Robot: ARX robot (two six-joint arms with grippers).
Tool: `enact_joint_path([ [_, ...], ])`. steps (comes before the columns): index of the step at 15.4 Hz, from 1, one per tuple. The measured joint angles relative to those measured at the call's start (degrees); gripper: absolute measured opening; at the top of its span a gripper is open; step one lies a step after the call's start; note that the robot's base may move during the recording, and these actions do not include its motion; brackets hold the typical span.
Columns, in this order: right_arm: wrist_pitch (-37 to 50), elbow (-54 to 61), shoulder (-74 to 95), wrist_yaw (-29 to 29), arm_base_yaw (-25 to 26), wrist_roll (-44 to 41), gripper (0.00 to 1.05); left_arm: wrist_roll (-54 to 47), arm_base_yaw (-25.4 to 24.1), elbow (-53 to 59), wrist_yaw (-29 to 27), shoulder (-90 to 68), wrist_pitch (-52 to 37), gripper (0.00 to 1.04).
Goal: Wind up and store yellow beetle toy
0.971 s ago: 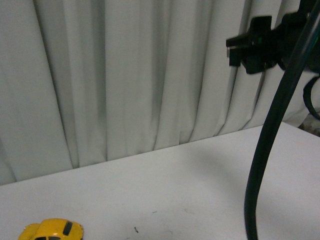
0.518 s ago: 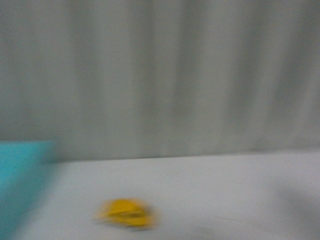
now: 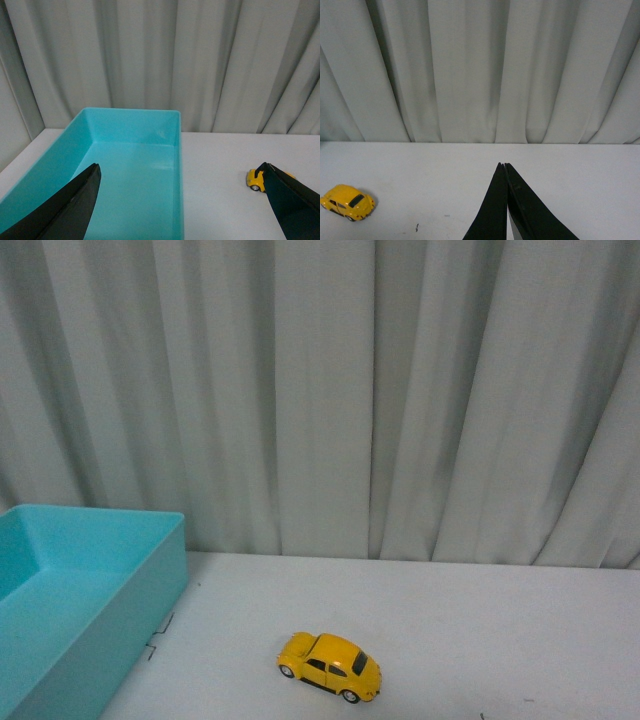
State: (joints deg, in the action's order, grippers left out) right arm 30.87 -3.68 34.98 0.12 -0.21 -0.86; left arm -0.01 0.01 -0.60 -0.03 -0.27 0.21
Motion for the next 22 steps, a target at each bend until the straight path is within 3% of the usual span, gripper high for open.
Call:
enact_joint_path([
  [7,-7.32,3.08,-11.74,-0.11,0.0,0.02,0.02,0.0,0.0,0.0,0.0,0.0,0.0,0.98],
  [10,-18.99,3.08,-23.28,-0.11,0.0,0.02,0.02,0.0,0.0,0.0,0.0,0.0,0.0,0.98],
  [16,-23.82,3.02,-27.08,-0.15,0.0,0.02,0.02,0.0,0.0,0.0,0.0,0.0,0.0,0.98],
  [19,-31.43,3.06,-33.2,-0.13,0.0,0.02,0.02,0.02,0.0,0.0,-0.07,0.0,0.0,0.98],
  [22,-31.02,3.06,-34.75,-0.13,0.0,0.02,0.02,0.0,0.0,0.0,0.04,0.0,0.0,0.98],
])
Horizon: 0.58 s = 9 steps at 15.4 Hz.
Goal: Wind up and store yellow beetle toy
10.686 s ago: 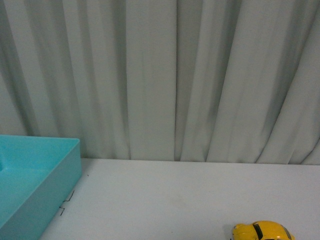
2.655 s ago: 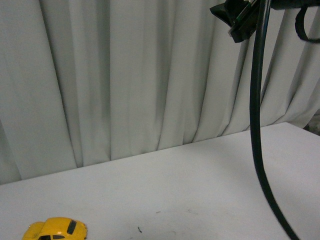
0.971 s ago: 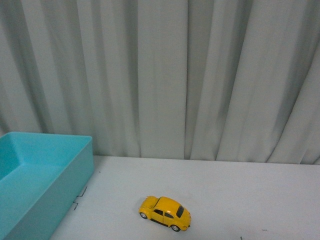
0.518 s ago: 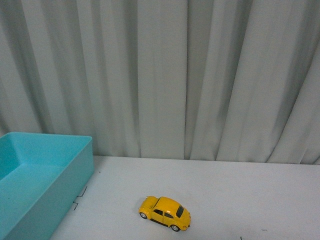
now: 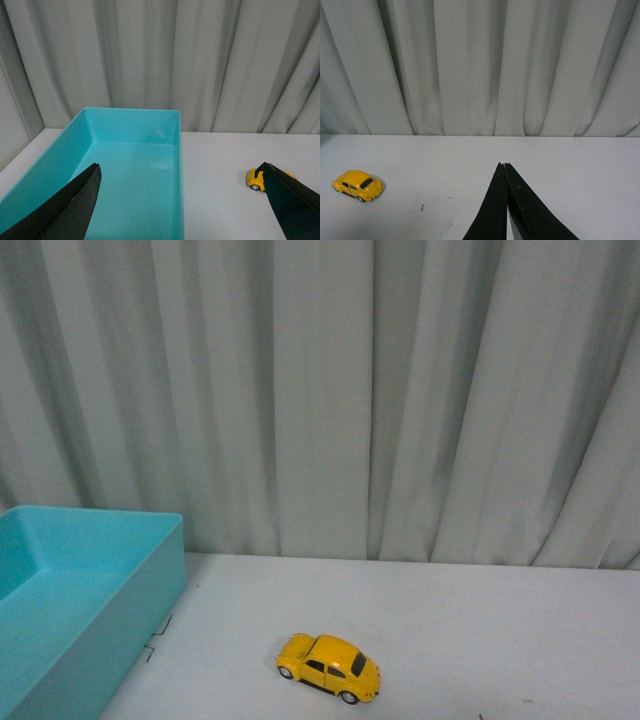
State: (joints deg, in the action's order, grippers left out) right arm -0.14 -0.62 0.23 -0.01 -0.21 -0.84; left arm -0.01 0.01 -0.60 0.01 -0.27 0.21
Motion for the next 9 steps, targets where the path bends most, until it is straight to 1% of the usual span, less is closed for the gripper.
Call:
enact_joint_path([
  [3,-0.04,0.0,-0.09,-0.02,0.02,-0.02,0.02,0.0,0.0,0.0,-0.04,0.0,0.0,0.98],
  [4,-0.07,0.0,-0.09,0.0,0.0,0.0,0.12,0.0,0.0,0.0,-0.04,0.0,0.0,0.98],
  [5,-0.07,0.0,-0.09,0.0,0.02,0.0,0.19,0.0,0.0,0.0,-0.04,0.0,0.0,0.98],
  [6,-0.04,0.0,-0.09,0.0,0.0,0.0,0.29,0.0,0.0,0.0,-0.04,0.0,0.0,0.98],
  [8,-0.07,0.0,-0.09,0.0,0.0,0.0,0.47,0.0,0.0,0.0,-0.04,0.0,0.0,0.98],
  [9,-0.04,0.0,-0.09,0.0,0.02,0.0,0.78,0.0,0.0,0.0,-0.04,0.0,0.0,0.98],
])
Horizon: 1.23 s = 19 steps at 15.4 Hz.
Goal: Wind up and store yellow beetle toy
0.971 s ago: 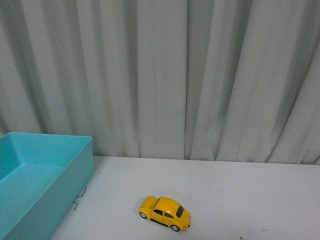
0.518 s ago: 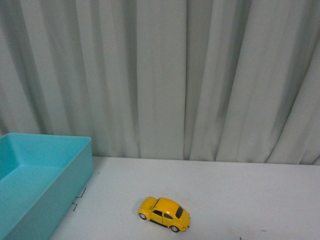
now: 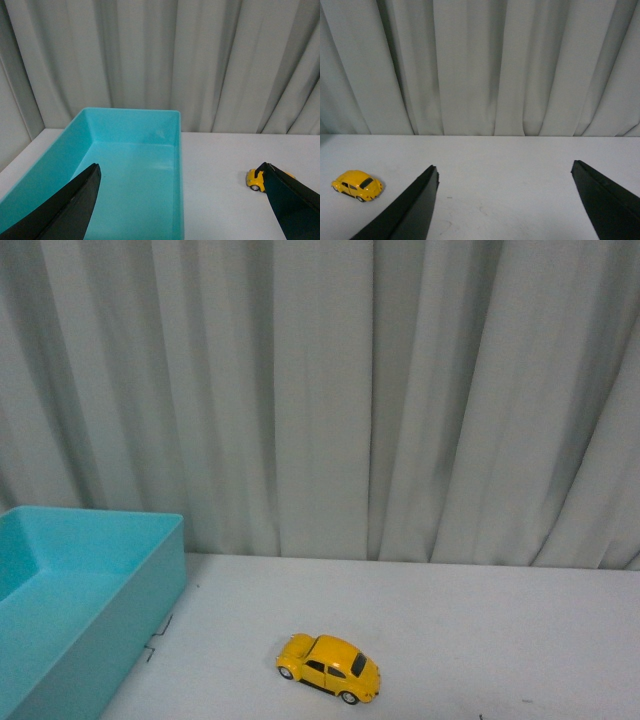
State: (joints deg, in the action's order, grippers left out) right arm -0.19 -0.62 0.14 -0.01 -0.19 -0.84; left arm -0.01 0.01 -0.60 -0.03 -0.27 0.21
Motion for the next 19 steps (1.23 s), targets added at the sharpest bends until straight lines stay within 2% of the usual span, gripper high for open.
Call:
enact_joint_path([
  [1,0.0,0.0,0.0,0.0,0.0,0.02,0.99,0.0,0.0,0.0,0.0,0.0,0.0,0.98],
  [11,0.0,0.0,0.0,0.0,-0.02,0.02,0.98,0.24,-0.22,-0.24,0.85,-0.31,1.62,0.98],
  [12,0.0,0.0,0.0,0.04,0.0,0.0,0.98,3.17,-3.96,-4.94,9.18,-6.56,12.98,0.98],
  [13,0.02,0.0,0.0,0.09,0.2,0.02,0.98,6.32,-7.02,-9.49,15.17,-17.0,18.32,0.98],
  [14,-0.04,0.0,0.0,0.02,0.2,0.02,0.98,7.61,-6.08,-10.08,18.03,-21.27,16.28,0.98],
  [15,0.0,0.0,0.0,0.0,0.2,0.02,0.98,8.02,-4.11,-10.64,18.08,-24.68,13.29,0.98],
  [17,-0.02,0.0,0.0,0.0,0.2,0.02,0.98,9.7,4.26,-15.15,13.14,-40.98,-2.29,0.98],
  [19,-0.02,0.0,0.0,0.0,0.2,0.02,0.98,10.47,6.4,-16.06,11.56,-45.33,-5.68,0.98],
])
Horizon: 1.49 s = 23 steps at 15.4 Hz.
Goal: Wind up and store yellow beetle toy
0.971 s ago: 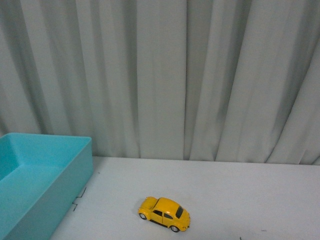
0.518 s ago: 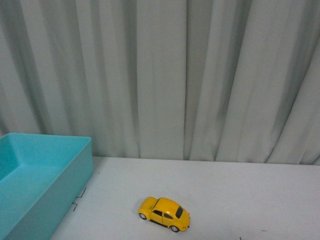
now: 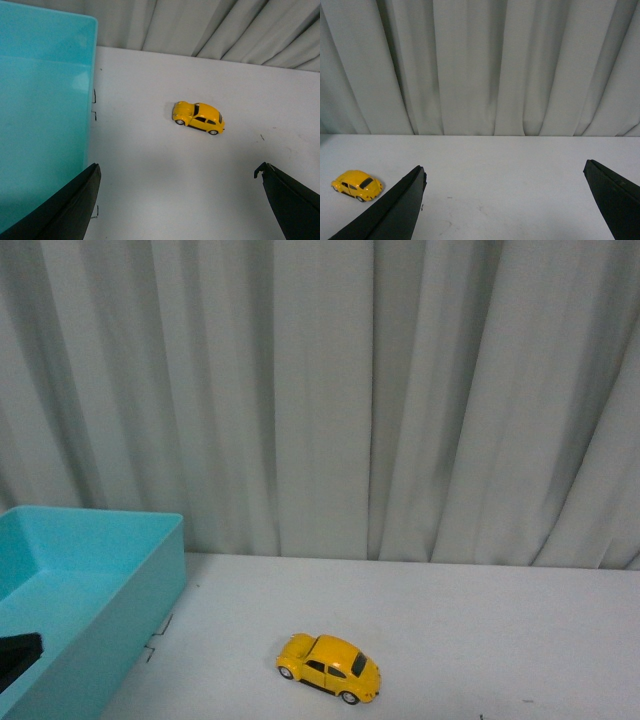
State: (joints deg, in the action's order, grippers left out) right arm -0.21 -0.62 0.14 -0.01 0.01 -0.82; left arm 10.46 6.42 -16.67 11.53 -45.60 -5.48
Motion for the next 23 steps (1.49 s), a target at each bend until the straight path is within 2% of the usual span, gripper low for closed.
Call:
enact_joint_path([
  [5,0.0,0.0,0.02,0.0,0.0,0.0,0.98,-1.55,4.9,-5.99,-1.73,-13.77,-9.4,0.98],
  [8,0.0,0.0,0.02,-0.02,0.0,0.0,0.98,-13.94,7.26,-16.87,-1.44,-32.04,-11.91,0.98],
  [11,0.0,0.0,0.02,-0.02,0.0,0.0,0.98,-27.02,9.03,-25.79,1.9,-42.58,-5.86,0.98],
  [15,0.0,0.0,0.0,0.0,0.0,0.0,0.98,-47.56,12.28,-40.57,2.43,-52.19,7.43,0.98],
  [18,0.0,0.0,0.0,-0.02,0.0,0.0,0.98,-64.37,15.76,-52.04,-2.03,-59.6,19.74,0.98],
  [21,0.0,0.0,0.02,-0.02,0.0,-0.02,0.98,-77.22,18.25,-60.43,-6.86,-65.37,27.3,0.98],
  [23,0.0,0.0,0.0,-0.02,0.0,0.0,0.98,-89.31,19.8,-69.64,-11.98,-71.21,36.2,0.98],
])
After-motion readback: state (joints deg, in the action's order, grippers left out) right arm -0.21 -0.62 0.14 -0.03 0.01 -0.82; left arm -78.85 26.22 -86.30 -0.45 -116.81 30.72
